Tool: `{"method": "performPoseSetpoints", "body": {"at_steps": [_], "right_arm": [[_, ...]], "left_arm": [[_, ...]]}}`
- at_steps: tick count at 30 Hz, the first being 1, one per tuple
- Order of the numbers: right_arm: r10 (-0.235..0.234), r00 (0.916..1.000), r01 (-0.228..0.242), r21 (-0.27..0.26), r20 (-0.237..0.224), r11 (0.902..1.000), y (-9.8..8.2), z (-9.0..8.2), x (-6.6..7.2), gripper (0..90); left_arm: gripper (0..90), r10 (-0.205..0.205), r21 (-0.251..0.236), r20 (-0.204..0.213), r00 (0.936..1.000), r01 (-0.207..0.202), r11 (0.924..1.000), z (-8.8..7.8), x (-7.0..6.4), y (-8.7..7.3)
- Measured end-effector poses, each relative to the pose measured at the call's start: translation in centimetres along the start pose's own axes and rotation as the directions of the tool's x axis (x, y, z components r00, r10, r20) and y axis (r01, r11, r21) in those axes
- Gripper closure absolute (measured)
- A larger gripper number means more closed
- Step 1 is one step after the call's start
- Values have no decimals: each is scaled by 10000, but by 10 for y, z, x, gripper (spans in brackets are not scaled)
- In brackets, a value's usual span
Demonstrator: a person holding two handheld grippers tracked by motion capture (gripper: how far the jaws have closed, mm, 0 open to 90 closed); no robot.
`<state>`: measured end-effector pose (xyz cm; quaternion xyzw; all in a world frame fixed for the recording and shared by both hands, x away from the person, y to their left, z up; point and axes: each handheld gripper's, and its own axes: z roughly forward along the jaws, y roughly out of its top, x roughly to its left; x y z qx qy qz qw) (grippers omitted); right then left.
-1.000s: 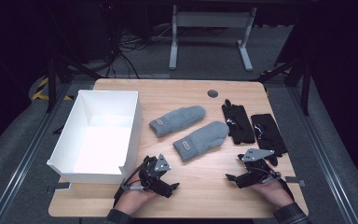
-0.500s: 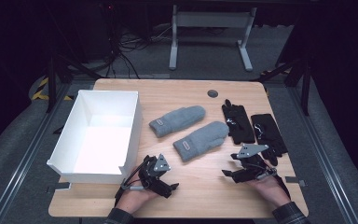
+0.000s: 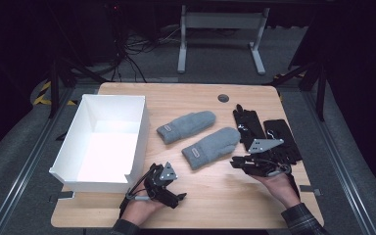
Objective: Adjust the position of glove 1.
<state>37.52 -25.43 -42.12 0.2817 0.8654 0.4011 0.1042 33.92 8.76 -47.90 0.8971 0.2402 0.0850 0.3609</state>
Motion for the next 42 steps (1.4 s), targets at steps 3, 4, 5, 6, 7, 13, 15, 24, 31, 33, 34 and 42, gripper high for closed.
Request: {"method": "performPoseSetpoints", "body": {"at_steps": [3, 4, 5, 6, 7, 13, 15, 24, 31, 33, 34, 42], "right_arm": [[-120, 9999, 120, -28, -82, 9999, 9, 3, 0, 900], [-137, 9998, 136, -92, -125, 9999, 13, 5, -1, 900], [-170, 9997, 168, -115, -182, 9998, 16, 7, -1, 900], [-183, 9996, 181, -116, -204, 9998, 17, 8, -2, 900], [-190, 9996, 186, -163, -230, 9997, 20, 9, -2, 900], [-96, 9989, 82, -313, -459, 9995, 36, 27, -8, 900], [-141, 9989, 132, -196, -440, 9997, 40, 34, -10, 900], [-245, 9988, 245, 13, -415, 9997, 55, 68, -13, 900], [-378, 9990, 381, 94, -256, 9992, 64, 91, -12, 900], [-437, 9988, 445, 340, -241, 9984, 64, 99, -11, 900], [-437, 9988, 445, 340, -241, 9984, 64, 99, -11, 900], [-413, 9977, 449, 677, -542, 9967, 54, 104, -11, 900]], "left_arm": [[2, 2, 1, 7, 10000, -2, 10000, 0, 0, 0], [2, 12, 8, 5, 10000, -12, 10000, 0, 0, 0], [2, 13, 8, 7, 10000, -13, 10000, 0, 0, 0], [2, 12, 7, 6, 10000, -12, 10000, 0, 0, 0], [2, 11, 4, 7, 10000, -11, 10000, 0, 0, 0], [2, 15, -13, 22, 10000, -15, 10000, 0, 0, 0], [2, -30, 34, 10, 10000, 30, 10000, 0, 0, 0], [2, -43, -13, 10, 10000, 43, 10000, 0, 0, 0], [2, -46, 0, -3, 10000, 46, 10000, 0, 0, 0], [2, -46, -1, -1, 10000, 46, 10000, 0, 0, 0], [2, -39, -9, 6, 10000, 39, 10000, 0, 0, 0], [2, -40, -10, 5, 10000, 40, 10000, 0, 0, 0]]}}
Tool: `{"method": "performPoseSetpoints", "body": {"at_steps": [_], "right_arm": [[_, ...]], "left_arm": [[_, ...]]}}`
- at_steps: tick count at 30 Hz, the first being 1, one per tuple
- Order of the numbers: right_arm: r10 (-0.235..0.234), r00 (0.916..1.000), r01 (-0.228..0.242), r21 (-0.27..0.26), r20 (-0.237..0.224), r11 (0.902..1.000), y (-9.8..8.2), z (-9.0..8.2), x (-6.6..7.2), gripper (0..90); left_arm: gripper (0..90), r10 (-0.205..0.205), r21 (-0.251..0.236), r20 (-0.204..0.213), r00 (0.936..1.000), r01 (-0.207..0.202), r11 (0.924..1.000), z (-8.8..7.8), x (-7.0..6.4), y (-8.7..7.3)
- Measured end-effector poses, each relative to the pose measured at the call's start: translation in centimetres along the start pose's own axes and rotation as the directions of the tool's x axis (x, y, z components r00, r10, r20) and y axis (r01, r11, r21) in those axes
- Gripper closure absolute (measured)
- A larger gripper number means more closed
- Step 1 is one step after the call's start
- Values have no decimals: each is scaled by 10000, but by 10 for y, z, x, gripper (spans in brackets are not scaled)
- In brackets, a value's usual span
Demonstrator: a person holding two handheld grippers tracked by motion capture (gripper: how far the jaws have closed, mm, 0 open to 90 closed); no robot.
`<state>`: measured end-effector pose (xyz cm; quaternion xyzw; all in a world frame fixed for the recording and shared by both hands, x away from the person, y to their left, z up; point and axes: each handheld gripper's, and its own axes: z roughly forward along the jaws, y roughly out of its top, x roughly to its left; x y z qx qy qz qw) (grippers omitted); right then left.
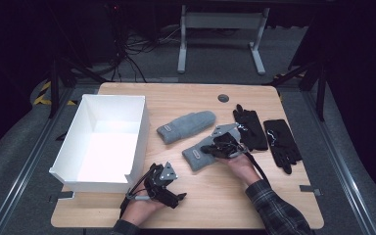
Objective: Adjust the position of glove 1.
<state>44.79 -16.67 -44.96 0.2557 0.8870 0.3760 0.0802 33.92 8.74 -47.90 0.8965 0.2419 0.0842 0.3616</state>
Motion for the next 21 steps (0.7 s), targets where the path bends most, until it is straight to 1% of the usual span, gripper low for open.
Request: {"method": "performPoseSetpoints", "body": {"at_steps": [3, 5, 9, 11, 17, 19, 21], "right_arm": [[-67, 9997, 71, 170, -218, 9998, -4, -5, 4, 900], [-202, 9996, 208, 273, -220, 9994, -5, -8, 8, 900], [-319, 9989, 328, 248, -341, 9992, -11, -13, 17, 900], [-416, 9982, 431, 343, -436, 9985, -13, -16, 21, 900], [-738, 9953, 767, 450, -634, 9960, -23, -26, 38, 900], [-732, 9949, 764, 442, -699, 9961, -27, -29, 44, 900], [-825, 9937, 862, 469, -759, 9952, -30, -32, 50, 900]], "left_arm": [[2, 20, 32, -14, 10000, -20, 10000, 0, 0, 0], [2, 18, 32, -9, 10000, -18, 10000, 0, 0, 0], [2, 26, 22, -3, 10000, -26, 10000, 0, 0, 0], [3, 21, 34, -15, 10000, -21, 10000, 0, 0, 0], [5, 9, 20, -4, 10000, -9, 10000, 0, 0, 0], [4, 15, 21, -1, 10000, -15, 10000, 0, 0, 0], [5, 13, 14, 1, 10000, -13, 10000, 0, 0, 0]]}}
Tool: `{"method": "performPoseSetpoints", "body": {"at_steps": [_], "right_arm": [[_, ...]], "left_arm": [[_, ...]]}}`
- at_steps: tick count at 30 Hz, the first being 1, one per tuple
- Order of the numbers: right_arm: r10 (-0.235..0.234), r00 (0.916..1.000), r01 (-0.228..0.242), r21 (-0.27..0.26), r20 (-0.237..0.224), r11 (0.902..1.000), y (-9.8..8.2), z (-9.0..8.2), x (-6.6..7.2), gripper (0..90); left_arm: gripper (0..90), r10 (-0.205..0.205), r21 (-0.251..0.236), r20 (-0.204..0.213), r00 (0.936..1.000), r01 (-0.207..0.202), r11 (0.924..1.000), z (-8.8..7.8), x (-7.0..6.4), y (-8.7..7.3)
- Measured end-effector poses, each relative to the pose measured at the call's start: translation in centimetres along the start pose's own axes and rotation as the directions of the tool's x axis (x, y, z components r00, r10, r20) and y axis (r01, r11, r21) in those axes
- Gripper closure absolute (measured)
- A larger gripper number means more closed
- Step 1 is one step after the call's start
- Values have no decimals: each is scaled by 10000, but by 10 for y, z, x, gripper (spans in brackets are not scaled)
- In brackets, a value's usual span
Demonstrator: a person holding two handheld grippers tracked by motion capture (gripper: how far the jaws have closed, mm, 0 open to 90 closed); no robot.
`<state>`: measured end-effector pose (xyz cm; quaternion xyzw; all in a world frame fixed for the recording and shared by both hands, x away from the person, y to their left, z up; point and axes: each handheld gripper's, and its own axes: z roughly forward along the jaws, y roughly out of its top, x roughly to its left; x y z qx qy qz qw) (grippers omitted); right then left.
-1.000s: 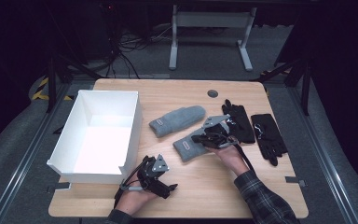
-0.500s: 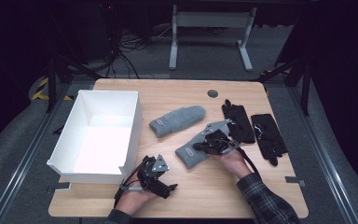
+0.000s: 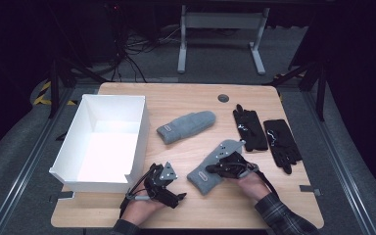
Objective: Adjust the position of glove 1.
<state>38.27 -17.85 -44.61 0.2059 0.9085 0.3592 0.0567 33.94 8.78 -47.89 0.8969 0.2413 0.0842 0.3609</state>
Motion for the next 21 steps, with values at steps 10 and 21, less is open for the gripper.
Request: {"method": "performPoseSetpoints", "body": {"at_steps": [10, 21], "right_arm": [[-111, 9999, 110, 68, 52, 9999, -7, -9, 22, 900], [490, 9943, -424, -709, 943, 9966, -20, -46, 4, 900]], "left_arm": [[5, 3, 8, 8, 10000, -3, 10000, 0, 0, 0], [542, -727, 11, 62, 9973, 727, 9974, -16, -2, 11]]}}
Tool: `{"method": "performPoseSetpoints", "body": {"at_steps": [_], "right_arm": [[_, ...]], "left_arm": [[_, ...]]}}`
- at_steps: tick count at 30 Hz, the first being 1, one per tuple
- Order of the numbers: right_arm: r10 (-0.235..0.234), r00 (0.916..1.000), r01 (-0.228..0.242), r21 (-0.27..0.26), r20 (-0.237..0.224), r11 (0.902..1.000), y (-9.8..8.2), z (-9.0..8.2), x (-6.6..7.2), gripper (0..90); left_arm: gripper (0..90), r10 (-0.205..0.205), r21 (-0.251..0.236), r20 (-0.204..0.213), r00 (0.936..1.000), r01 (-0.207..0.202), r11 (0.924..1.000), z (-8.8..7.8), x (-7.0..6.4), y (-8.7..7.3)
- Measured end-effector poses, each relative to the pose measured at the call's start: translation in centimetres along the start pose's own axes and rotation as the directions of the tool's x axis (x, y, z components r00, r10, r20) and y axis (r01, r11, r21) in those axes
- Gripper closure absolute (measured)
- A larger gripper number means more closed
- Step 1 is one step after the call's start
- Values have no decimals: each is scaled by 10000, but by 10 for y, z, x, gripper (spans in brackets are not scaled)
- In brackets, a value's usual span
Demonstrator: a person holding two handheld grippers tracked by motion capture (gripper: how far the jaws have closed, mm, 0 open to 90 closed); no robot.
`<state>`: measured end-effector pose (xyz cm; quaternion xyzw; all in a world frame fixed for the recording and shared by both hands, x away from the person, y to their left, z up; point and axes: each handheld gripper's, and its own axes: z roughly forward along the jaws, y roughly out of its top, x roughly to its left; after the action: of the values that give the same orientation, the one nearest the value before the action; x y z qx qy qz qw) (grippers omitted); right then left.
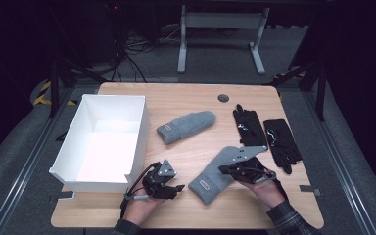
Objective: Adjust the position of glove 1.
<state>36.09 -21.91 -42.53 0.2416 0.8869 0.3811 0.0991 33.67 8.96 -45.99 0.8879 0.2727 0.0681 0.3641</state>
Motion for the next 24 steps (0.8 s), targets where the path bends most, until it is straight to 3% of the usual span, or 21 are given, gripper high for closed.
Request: {"method": "performPoseSetpoints", "body": {"at_steps": [1, 5, 9, 16, 24], "right_arm": [[0, 10000, 0, 0, 0, 10000, 0, 0, 0, 900], [333, 9983, -338, 84, 480, 9994, -9, -11, -13, 900], [797, 9910, -813, 103, 1072, 9966, -21, -26, -27, 900], [1236, 9852, -1311, 578, 1185, 9897, -34, -24, -36, 900], [1064, 9887, -1175, 1055, 1051, 9875, -34, -10, -36, 900]], "left_arm": [[542, 25, -135, 22, 10000, -25, 9999, -2, -1, 2], [735, 34, -607, -50, 10000, -37, 9981, -7, -3, 13], [837, -21, -499, 214, 9998, 32, 9987, 3, -1, 27], [850, 71, 151, 857, 9963, -84, 9999, 22, -10, 32], [848, 351, 399, 1293, 9910, -406, 9984, 27, -24, 31]]}}
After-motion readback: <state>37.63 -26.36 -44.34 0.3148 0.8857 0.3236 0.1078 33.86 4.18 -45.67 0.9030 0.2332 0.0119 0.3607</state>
